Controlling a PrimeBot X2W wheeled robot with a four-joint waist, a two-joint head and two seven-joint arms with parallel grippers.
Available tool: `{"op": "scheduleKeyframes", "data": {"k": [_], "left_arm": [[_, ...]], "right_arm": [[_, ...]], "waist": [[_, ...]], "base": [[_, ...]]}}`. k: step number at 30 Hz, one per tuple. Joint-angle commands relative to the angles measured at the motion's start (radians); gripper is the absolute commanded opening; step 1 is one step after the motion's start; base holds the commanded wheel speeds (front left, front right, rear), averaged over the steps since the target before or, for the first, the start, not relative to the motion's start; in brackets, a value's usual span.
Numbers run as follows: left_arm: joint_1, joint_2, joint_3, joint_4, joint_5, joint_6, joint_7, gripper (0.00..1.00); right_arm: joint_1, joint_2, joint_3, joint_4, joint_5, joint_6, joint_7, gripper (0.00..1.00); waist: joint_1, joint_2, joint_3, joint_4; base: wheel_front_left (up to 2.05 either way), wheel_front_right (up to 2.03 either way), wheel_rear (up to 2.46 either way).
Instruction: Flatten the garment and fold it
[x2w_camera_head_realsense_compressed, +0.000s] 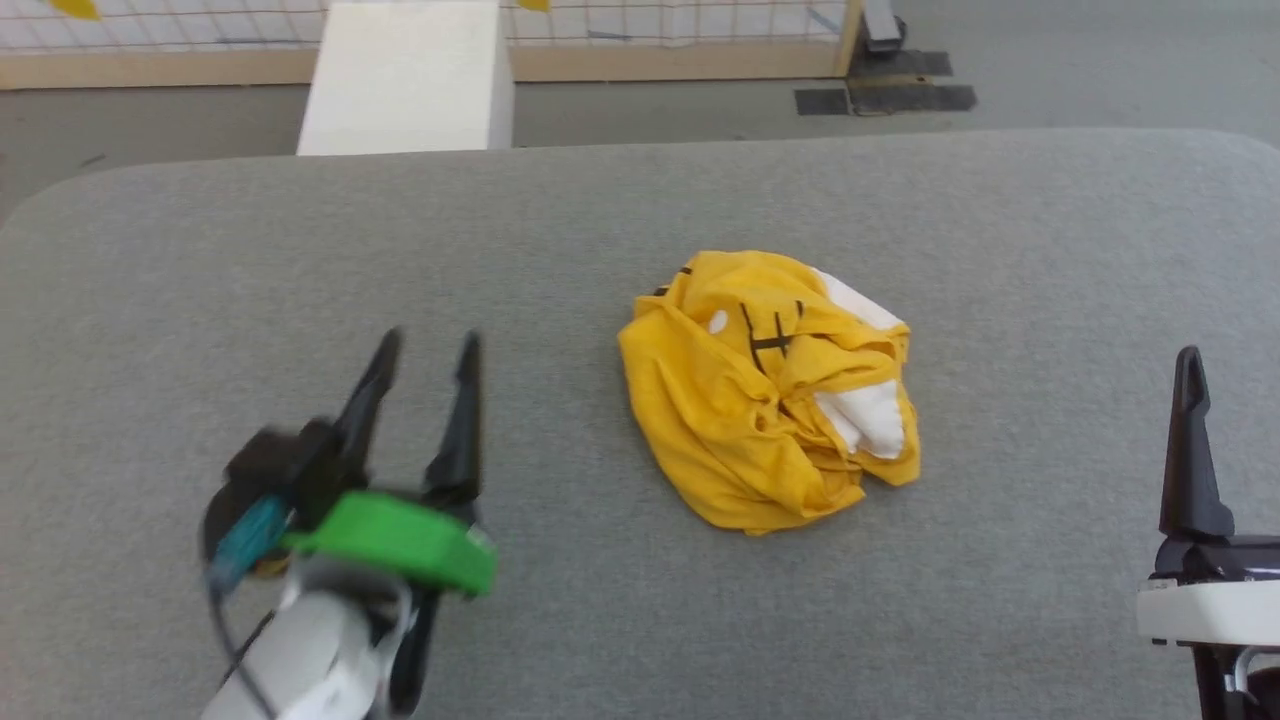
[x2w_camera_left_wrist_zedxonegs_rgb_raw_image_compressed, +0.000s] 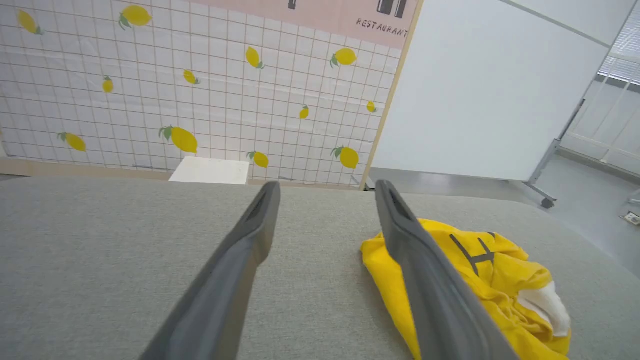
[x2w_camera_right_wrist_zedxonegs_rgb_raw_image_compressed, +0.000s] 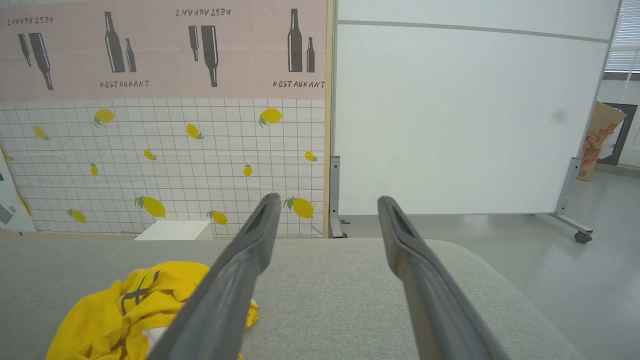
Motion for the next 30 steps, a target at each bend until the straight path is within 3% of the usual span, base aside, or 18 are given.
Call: {"op": "scheduleKeyframes", "data": {"k": [1,5,8,15,19,30], "left_arm": [[0.053,0.019,0.018,-0.028,0.033,0.020,-0.015,1.00],[0.170,0.027,0.079,-0.101,0.111,0.054,-0.027,1.00],[0.244,-0.003,0.126,-0.132,0.159,0.060,-0.028,1.00],[0.289,-0.097,0.189,-0.136,0.209,-0.009,-0.028,1.00],[0.272,-0.146,0.214,-0.118,0.241,-0.055,-0.028,1.00],[0.211,-0.237,0.262,-0.074,0.297,-0.148,-0.028,1.00]], "right_arm": [[0.014,0.001,0.006,0.006,0.008,-0.002,-0.001,1.00],[0.036,0.001,0.015,0.019,0.020,-0.002,-0.004,1.00],[0.054,0.001,0.023,0.033,0.028,-0.002,-0.003,1.00],[0.009,0.001,0.046,0.051,0.018,-0.002,0.016,1.00],[-0.116,-0.002,0.087,0.040,-0.005,-0.002,0.117,1.00],[-0.384,-0.249,0.262,0.171,0.188,-0.002,0.548,1.00]], "waist": [[0.0001,0.0000,-0.010,0.022],[0.0001,0.0000,-0.006,0.035],[0.0001,0.0000,-0.003,0.043],[0.0001,0.0000,0.008,0.071],[0.0001,0.0000,0.047,0.087],[0.0001,0.0000,0.179,0.143]], "base": [[0.00,0.00,0.00],[0.00,0.00,0.00],[0.00,0.00,0.00],[0.00,0.00,0.00],[0.00,0.00,0.00],[0.00,0.00,0.00]]}}
